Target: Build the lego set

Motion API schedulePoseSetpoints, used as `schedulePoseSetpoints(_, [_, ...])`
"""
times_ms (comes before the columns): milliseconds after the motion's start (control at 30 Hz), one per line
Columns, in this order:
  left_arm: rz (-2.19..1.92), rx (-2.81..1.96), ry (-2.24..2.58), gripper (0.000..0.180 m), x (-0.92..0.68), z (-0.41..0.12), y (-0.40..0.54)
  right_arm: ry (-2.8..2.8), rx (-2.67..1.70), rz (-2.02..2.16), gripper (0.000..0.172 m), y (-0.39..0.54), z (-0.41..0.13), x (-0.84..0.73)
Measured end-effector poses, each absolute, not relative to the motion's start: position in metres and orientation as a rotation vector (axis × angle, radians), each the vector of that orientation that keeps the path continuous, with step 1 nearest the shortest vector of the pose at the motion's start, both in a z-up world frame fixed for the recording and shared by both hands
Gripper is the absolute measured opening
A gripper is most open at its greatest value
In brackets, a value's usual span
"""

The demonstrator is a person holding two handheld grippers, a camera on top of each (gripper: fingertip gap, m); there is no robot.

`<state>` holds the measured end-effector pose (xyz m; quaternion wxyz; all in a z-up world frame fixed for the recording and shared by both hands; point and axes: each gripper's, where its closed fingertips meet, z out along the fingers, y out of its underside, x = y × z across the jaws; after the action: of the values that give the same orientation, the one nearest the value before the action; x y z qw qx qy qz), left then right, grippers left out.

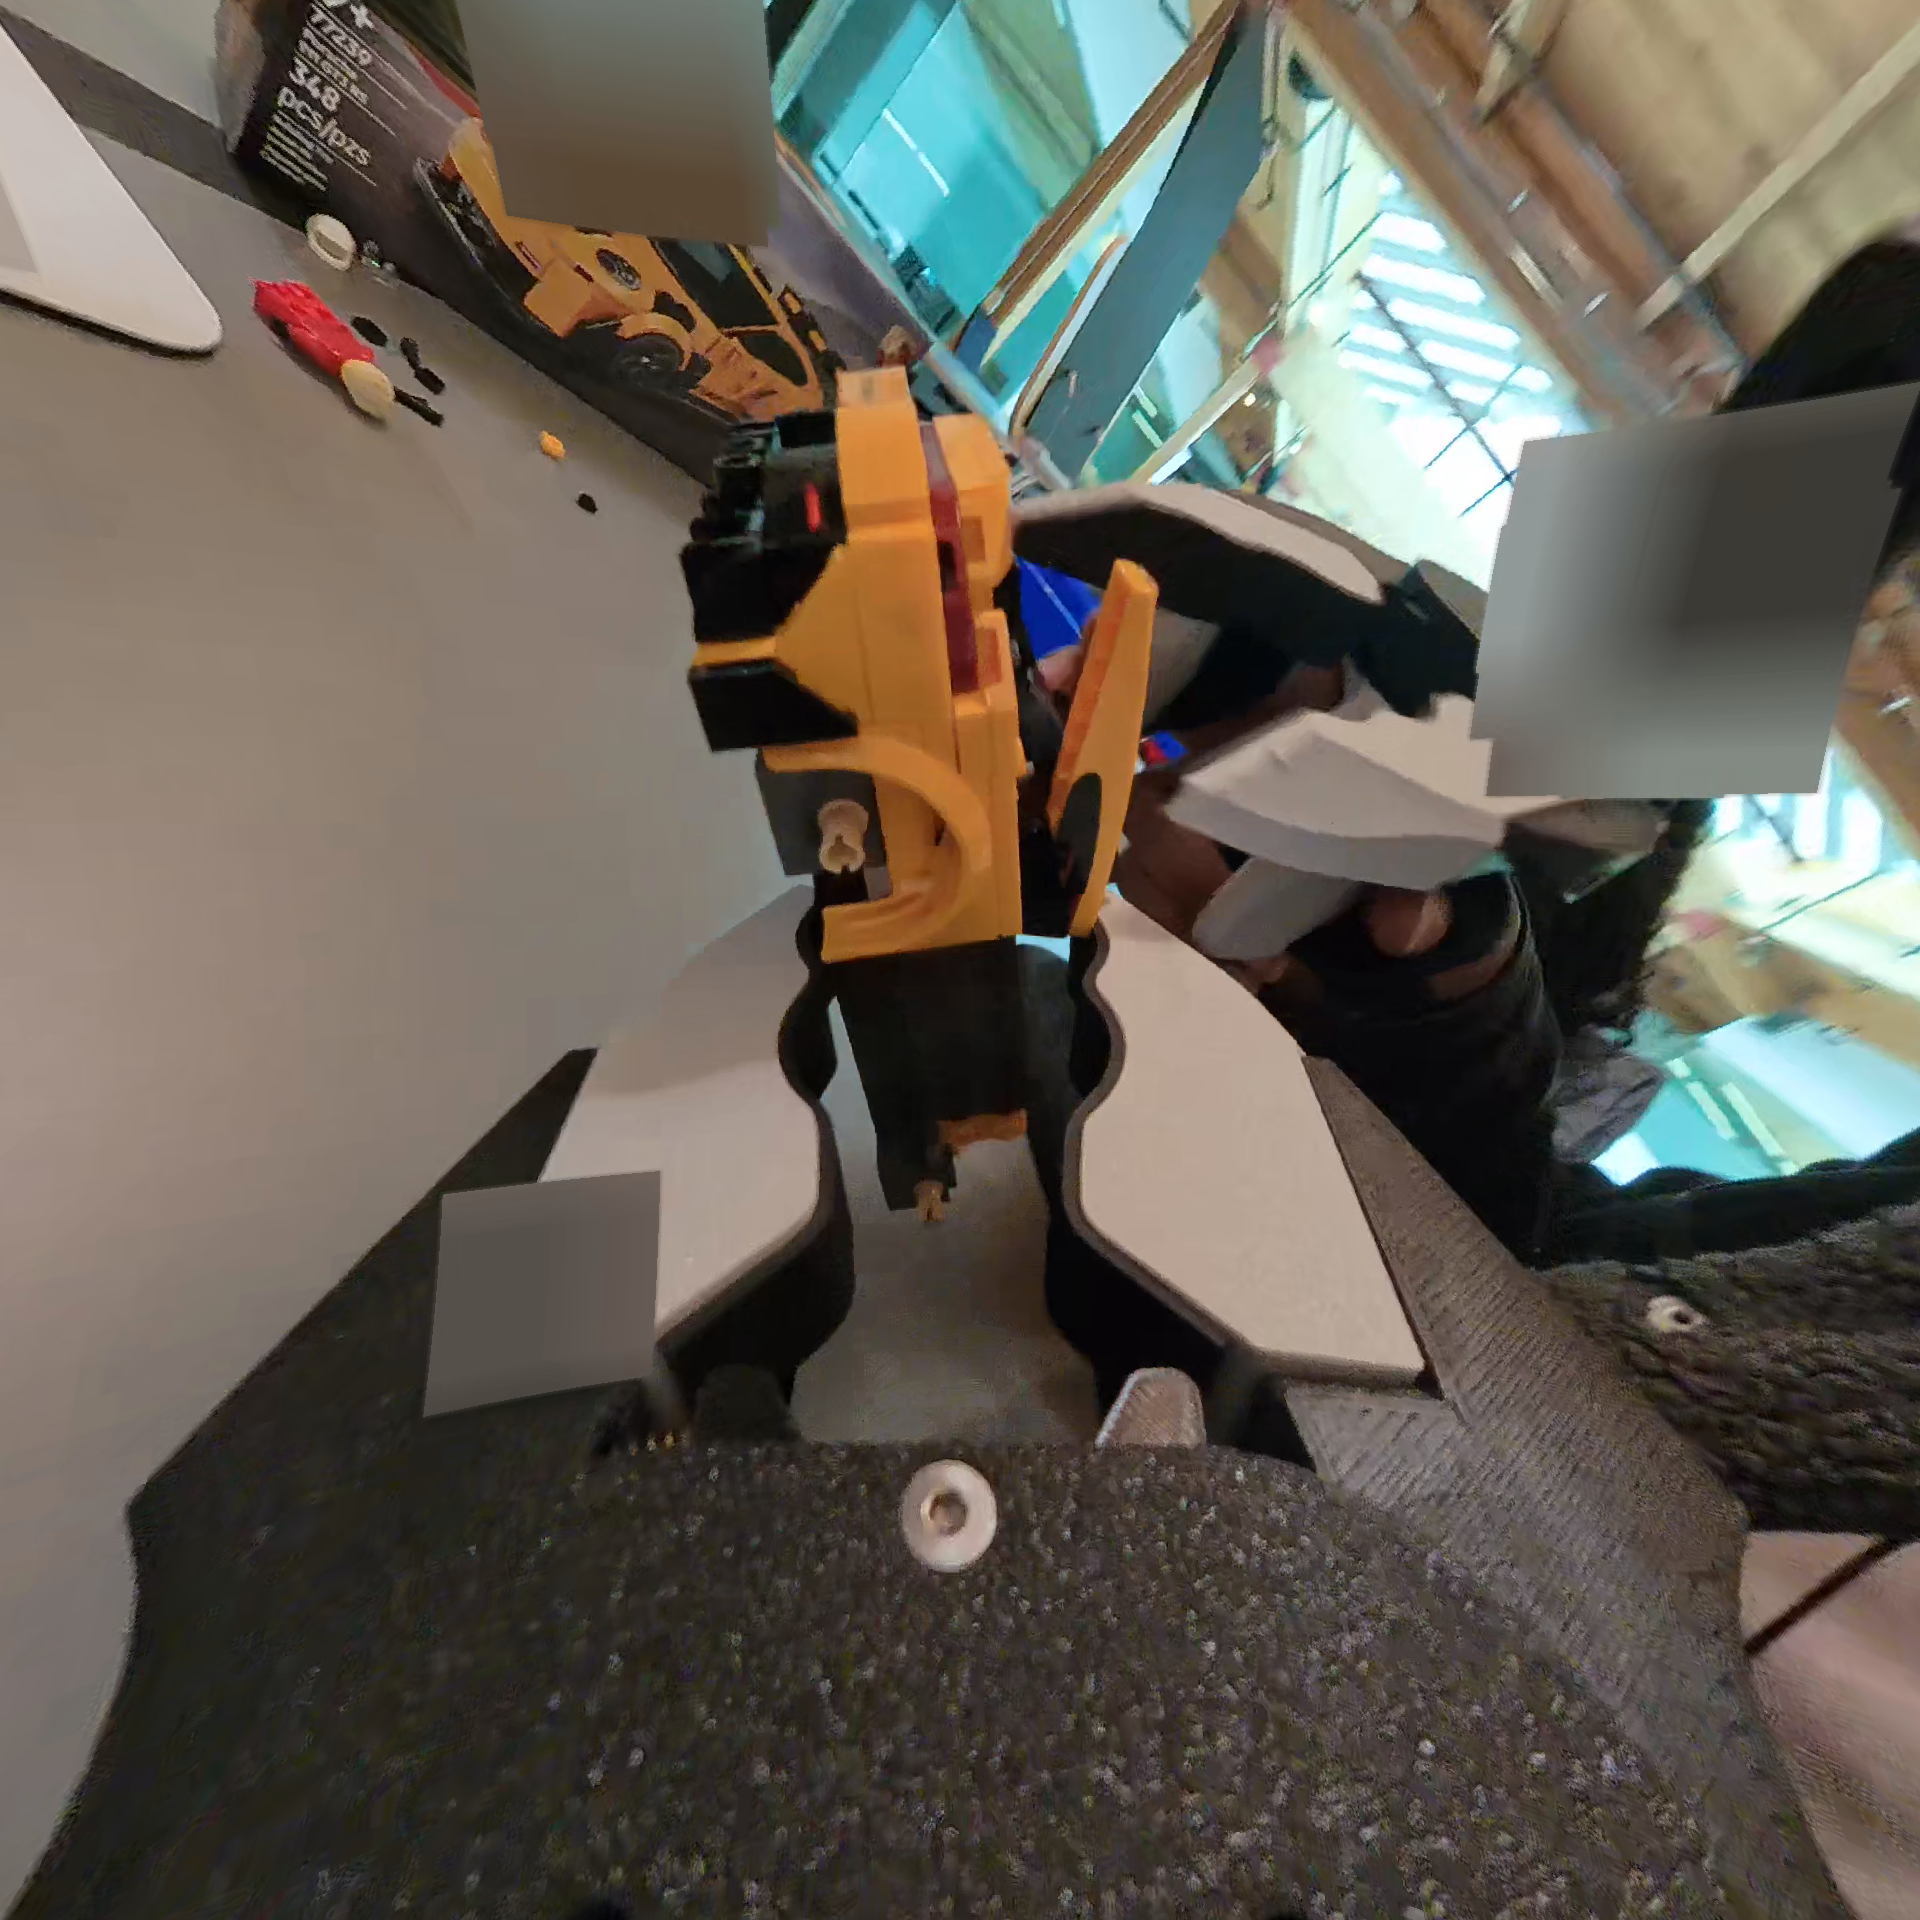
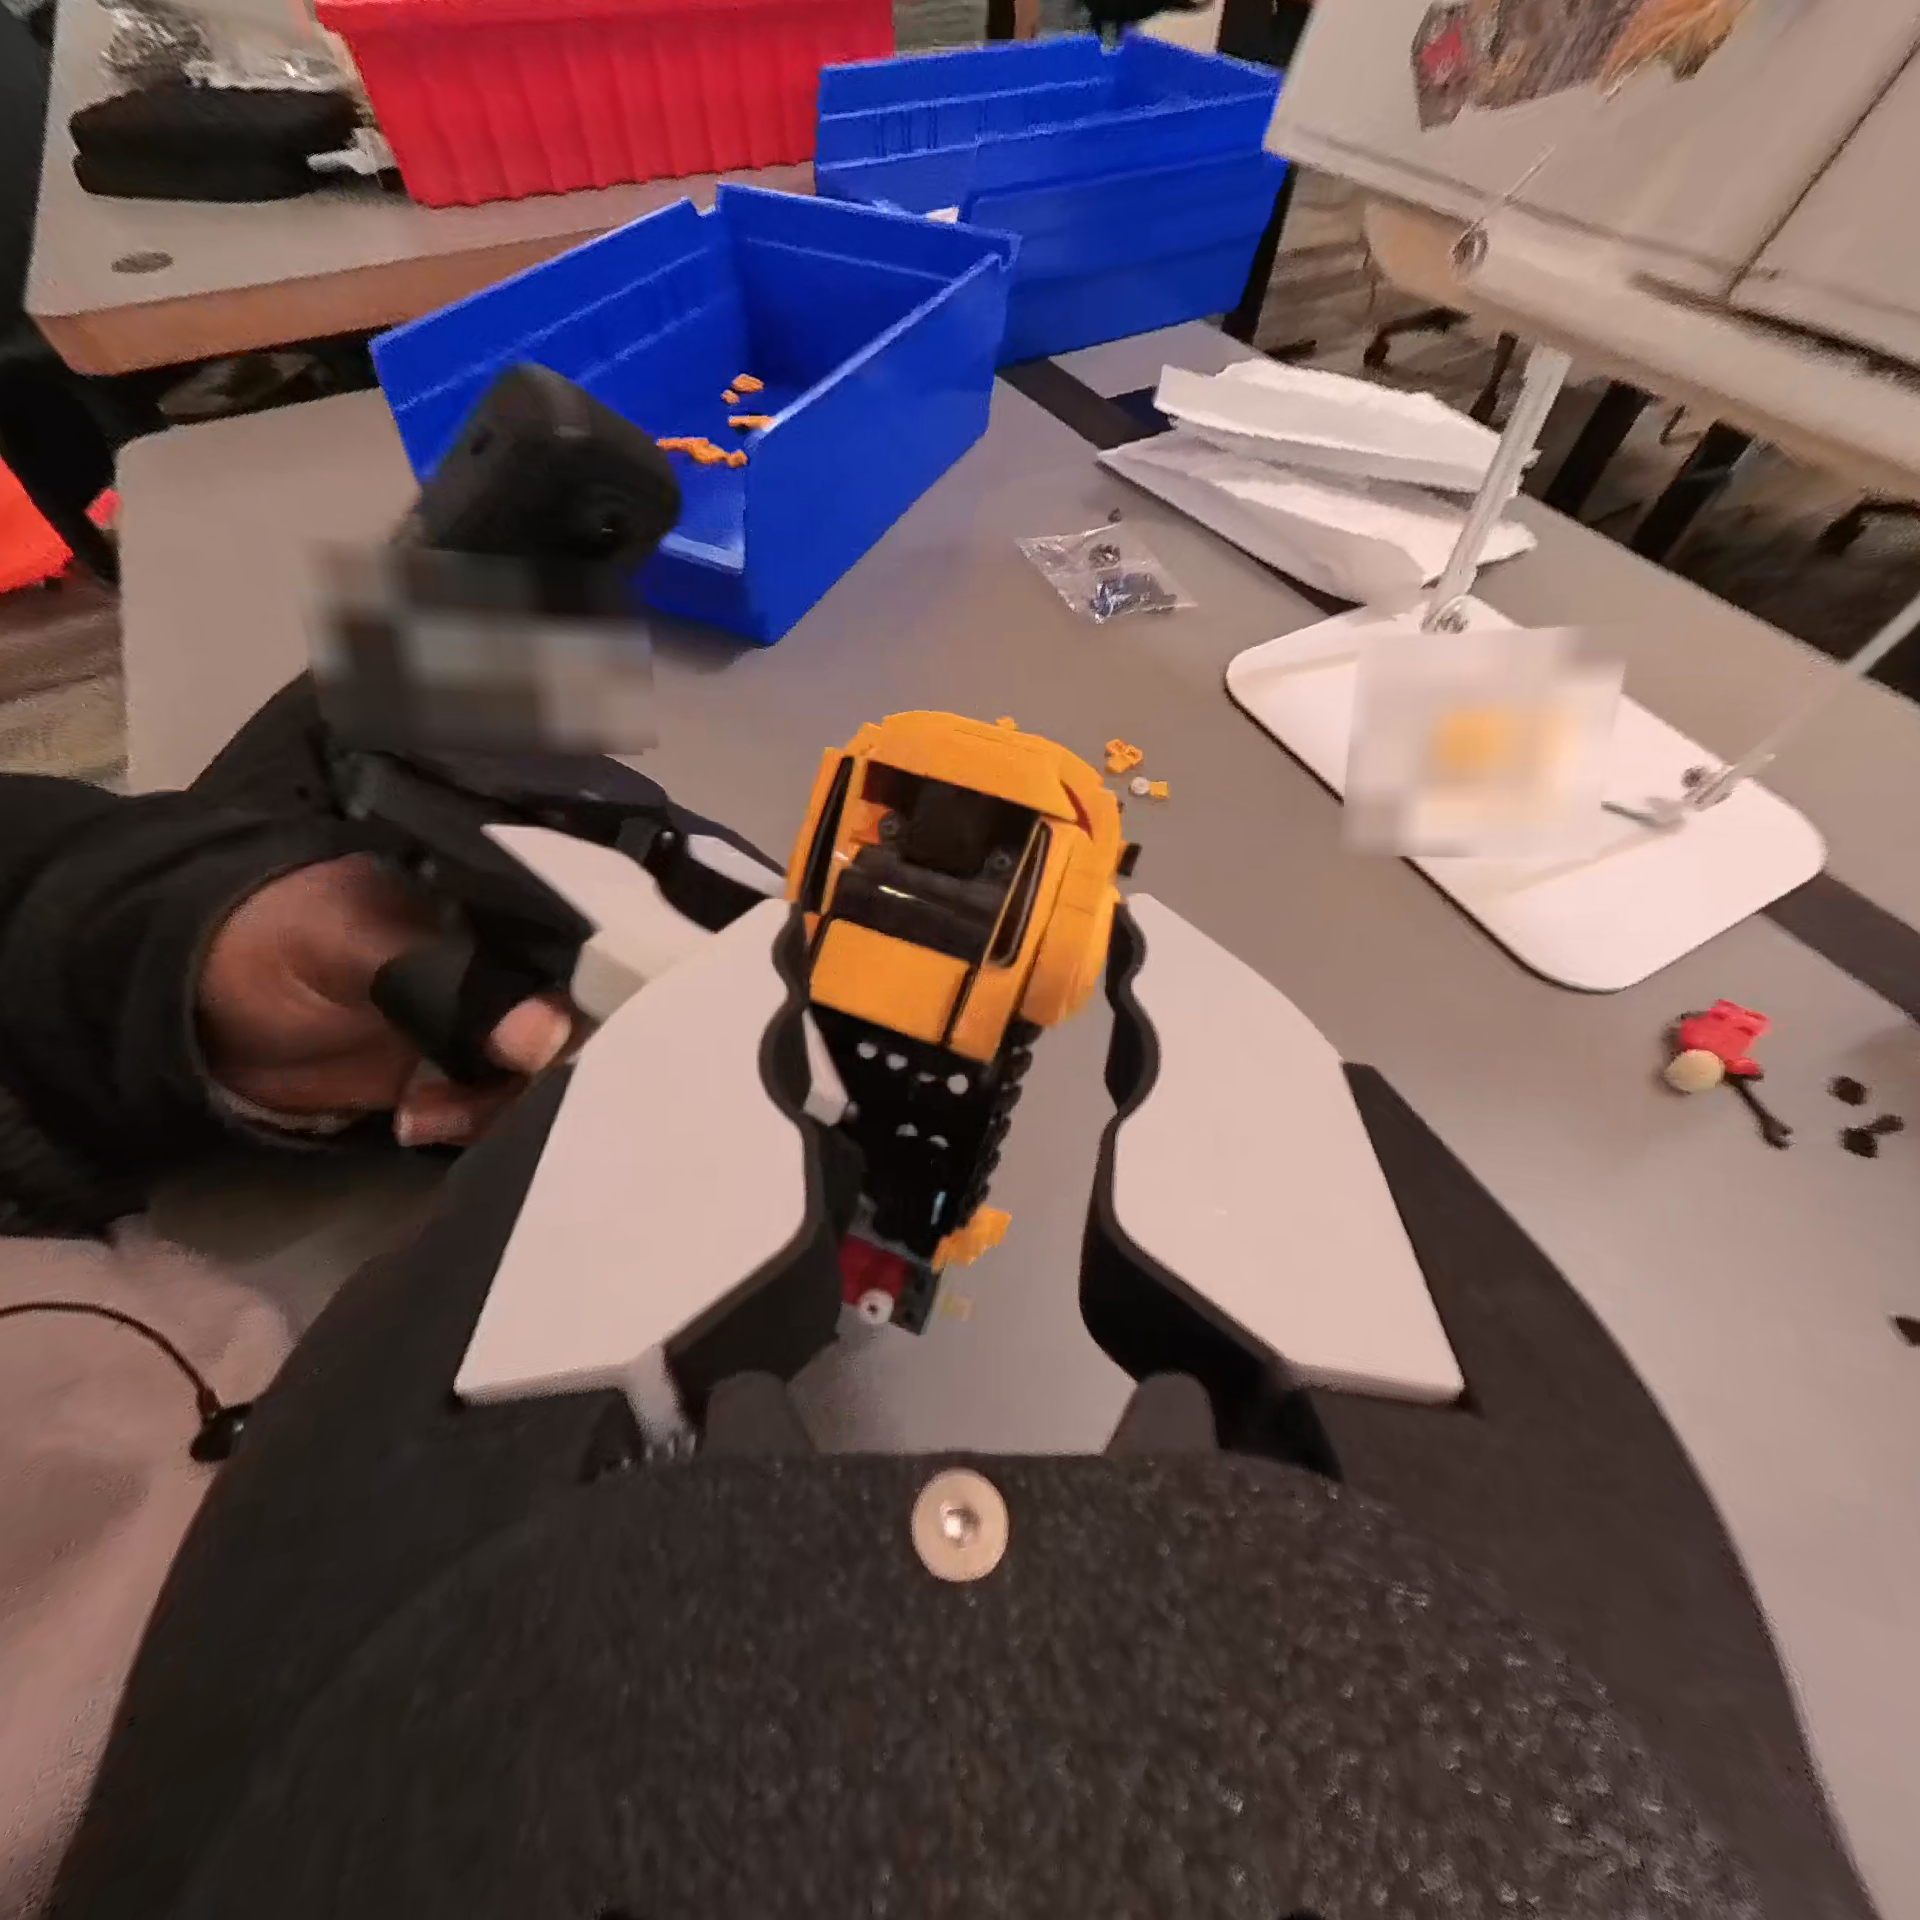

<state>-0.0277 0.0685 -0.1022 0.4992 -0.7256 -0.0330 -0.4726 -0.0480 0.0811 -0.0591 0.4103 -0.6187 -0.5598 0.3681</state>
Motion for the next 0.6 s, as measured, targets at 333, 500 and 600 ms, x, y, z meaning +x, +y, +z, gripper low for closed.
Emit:
schedulePoseSetpoints(333, [-0.964,-1.902,0.028,0.043,-0.028,-0.121,0.066,-1.385,-1.702,1.147,0.055,0.083,-0.085,-0.048])
schedulePoseSetpoints(500, [-1.53,-1.976,-0.154,0.043,-0.005,-0.133,0.051,-1.477,-1.858,1.122,0.056,0.083,-0.108,-0.044])
schedulePoseSetpoints(600, [-1.691,-2.034,-0.226,0.043,0.002,-0.143,0.044,-1.556,-1.924,1.095,0.055,0.082,-0.122,-0.04])
